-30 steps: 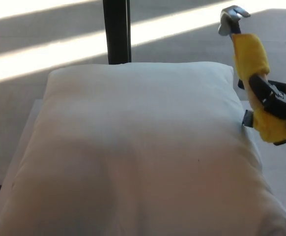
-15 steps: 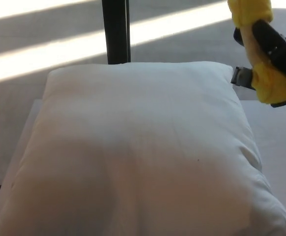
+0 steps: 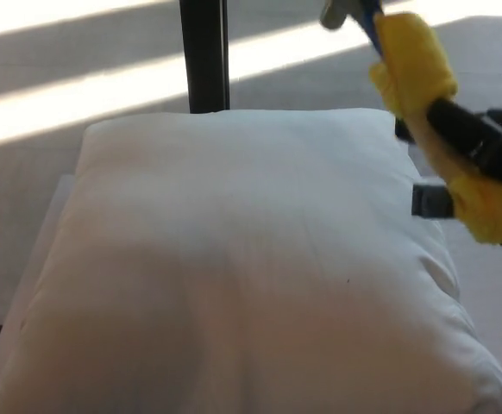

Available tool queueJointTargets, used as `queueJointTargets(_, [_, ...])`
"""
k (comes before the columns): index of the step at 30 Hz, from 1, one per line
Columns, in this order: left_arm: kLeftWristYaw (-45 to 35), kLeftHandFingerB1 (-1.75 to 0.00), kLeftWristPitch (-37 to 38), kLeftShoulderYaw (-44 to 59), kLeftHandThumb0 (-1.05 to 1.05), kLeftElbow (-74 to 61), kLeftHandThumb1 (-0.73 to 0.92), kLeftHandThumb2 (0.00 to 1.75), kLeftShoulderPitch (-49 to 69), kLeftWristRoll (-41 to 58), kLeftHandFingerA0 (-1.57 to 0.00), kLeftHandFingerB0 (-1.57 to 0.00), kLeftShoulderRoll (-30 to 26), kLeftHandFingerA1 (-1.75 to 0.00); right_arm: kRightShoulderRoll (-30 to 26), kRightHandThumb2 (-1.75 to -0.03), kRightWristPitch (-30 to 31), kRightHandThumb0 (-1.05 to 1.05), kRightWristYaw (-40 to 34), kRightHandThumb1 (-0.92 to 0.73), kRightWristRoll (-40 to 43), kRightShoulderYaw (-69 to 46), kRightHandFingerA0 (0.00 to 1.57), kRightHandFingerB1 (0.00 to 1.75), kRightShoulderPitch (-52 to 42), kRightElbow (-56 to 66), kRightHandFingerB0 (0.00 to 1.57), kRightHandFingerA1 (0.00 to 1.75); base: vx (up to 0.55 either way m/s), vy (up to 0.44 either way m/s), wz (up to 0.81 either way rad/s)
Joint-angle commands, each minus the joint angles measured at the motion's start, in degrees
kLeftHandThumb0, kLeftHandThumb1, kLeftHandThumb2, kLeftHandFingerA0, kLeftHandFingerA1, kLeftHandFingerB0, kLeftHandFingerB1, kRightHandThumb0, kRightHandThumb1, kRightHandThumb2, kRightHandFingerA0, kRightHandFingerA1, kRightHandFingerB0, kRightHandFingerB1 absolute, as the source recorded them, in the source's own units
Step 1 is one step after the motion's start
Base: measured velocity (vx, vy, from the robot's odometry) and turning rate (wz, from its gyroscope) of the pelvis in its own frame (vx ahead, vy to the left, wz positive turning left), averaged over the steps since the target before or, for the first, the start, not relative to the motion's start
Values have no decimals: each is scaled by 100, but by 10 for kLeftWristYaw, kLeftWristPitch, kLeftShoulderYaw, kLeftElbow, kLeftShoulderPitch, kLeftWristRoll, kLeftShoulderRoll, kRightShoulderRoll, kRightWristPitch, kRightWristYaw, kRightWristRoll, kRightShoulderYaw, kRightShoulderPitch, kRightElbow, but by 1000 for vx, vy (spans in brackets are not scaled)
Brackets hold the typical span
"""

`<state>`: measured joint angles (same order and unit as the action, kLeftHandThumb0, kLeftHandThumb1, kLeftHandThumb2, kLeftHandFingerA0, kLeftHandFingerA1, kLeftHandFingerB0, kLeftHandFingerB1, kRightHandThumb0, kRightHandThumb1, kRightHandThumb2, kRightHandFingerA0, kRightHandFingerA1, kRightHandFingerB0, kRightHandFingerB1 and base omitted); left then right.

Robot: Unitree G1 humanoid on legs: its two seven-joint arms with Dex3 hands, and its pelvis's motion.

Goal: A hammer is kept on the right hand side and a pillow is kept on the left hand side on the desk infront of the robot and the robot uses its right hand to pick up the hammer and makes a downward swinging motion to hit the pillow

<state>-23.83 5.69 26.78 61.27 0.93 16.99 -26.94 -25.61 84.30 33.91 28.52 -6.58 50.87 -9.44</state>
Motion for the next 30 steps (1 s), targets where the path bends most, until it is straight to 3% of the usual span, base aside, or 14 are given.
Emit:
queueJointTargets(1, [-6, -48, 15, 3, -65, 0, 75, 62, -1, 1, -73, -62, -12, -59, -48, -119, -17, -28, 55, -59, 14, 86, 99, 175, -47, 11, 73, 175, 0, 0, 0])
queueJointTargets(2, [-6, -48, 17, 3, -67, 1, 73, 62, -3, 1, -73, -62, -13, -59, -52, -108, -17, -31, 56, -64, 14, 96, 99, 175, -53, 7, 71, 175, 0, 0, 0])
queueJointTargets(3, [-6, -48, 17, 3, -67, 2, 73, 62, -4, 1, -73, -62, -14, -59, -52, -108, -8, -31, 55, -64, 15, 100, 99, 175, -54, -1, 71, 175, 0, 0, 0])
queueJointTargets(5, [-3, -47, 16, 4, -67, 11, 73, 62, -11, 0, -72, -61, -17, -58, -60, -125, -20, -23, 65, -61, 15, 117, 95, 175, -67, -3, 67, 175, 0, 0, 0])
queueJointTargets(6, [-6, -47, 17, 3, -67, 14, 73, 62, -12, 0, -72, -61, -17, -58, -65, -125, -31, -23, 71, -61, 11, 129, 95, 175, -72, -3, 67, 175, 0, 0, 0])
queueJointTargets(7, [-6, -47, 18, 3, -67, 14, 74, 62, -12, 0, -72, -61, -17, -57, -68, -125, -42, -31, 78, -54, 8, 138, 101, 175, -78, -14, 73, 175, 0, 0, 0])
queueJointTargets(8, [-8, -47, 18, 3, -67, 10, 74, 62, -9, 0, -69, -61, -16, -57, -68, -137, -69, -29, 93, -41, -1, 153, 104, 175, -88, -47, 74, 175, 0, 0, 0])
queueJointTargets(9, [-9, -47, 18, 3, -67, 8, 74, 62, -8, 1, -69, -61, -16, -57, -69, -137, -82, -29, 101, -41, -4, 160, 104, 175, -91, -62, 74, 175, 0, 0, 0])
queueJointTargets(11, [-11, -47, 18, 4, -65, 14, 74, 62, -9, 2, -69, -60, -17, -57, -68, -131, -92, -31, 77, -43, -24, 174, 104, 175, -101, -64, 75, 175, 0, 0, 0])
queueJointTargets(12, [-9, -47, 20, 6, -66, 23, 74, 62, -10, 1, -69, -60, -19, -56, -60, -125, -76, -27, 42, -54, -41, 186, 101, 175, -111, -69, 71, 175, 0, 0, 0])
queueJointTargets(16, [-9, -48, 20, 6, -67, 26, 73, 62, -8, 1, -70, -59, -20, -58, -49, -123, -117, -29, 46, -59, -51, 197, 103, 175, -149, -105, 70, 175, 0, 0, 0])
queueJointTargets(25, [-13, -48, 26, 3, -67, 32, 75, 62, -2, -2, -68, -54, -21, -56, -35, -120, -146, -29, 52, -59, -50, 203, 104, 175, -177, -110, 74, 175, 0, 0, 0])
queueJointTargets(30, [-8, -47, 16, 9, -66, 31, 74, 62, 2, 4, -69, -50, -19, -56, -22, -120, -110, -27, 12, -59, -63, 205, 101, 175, -185, -95, 71, 175, 0, 0, 0])
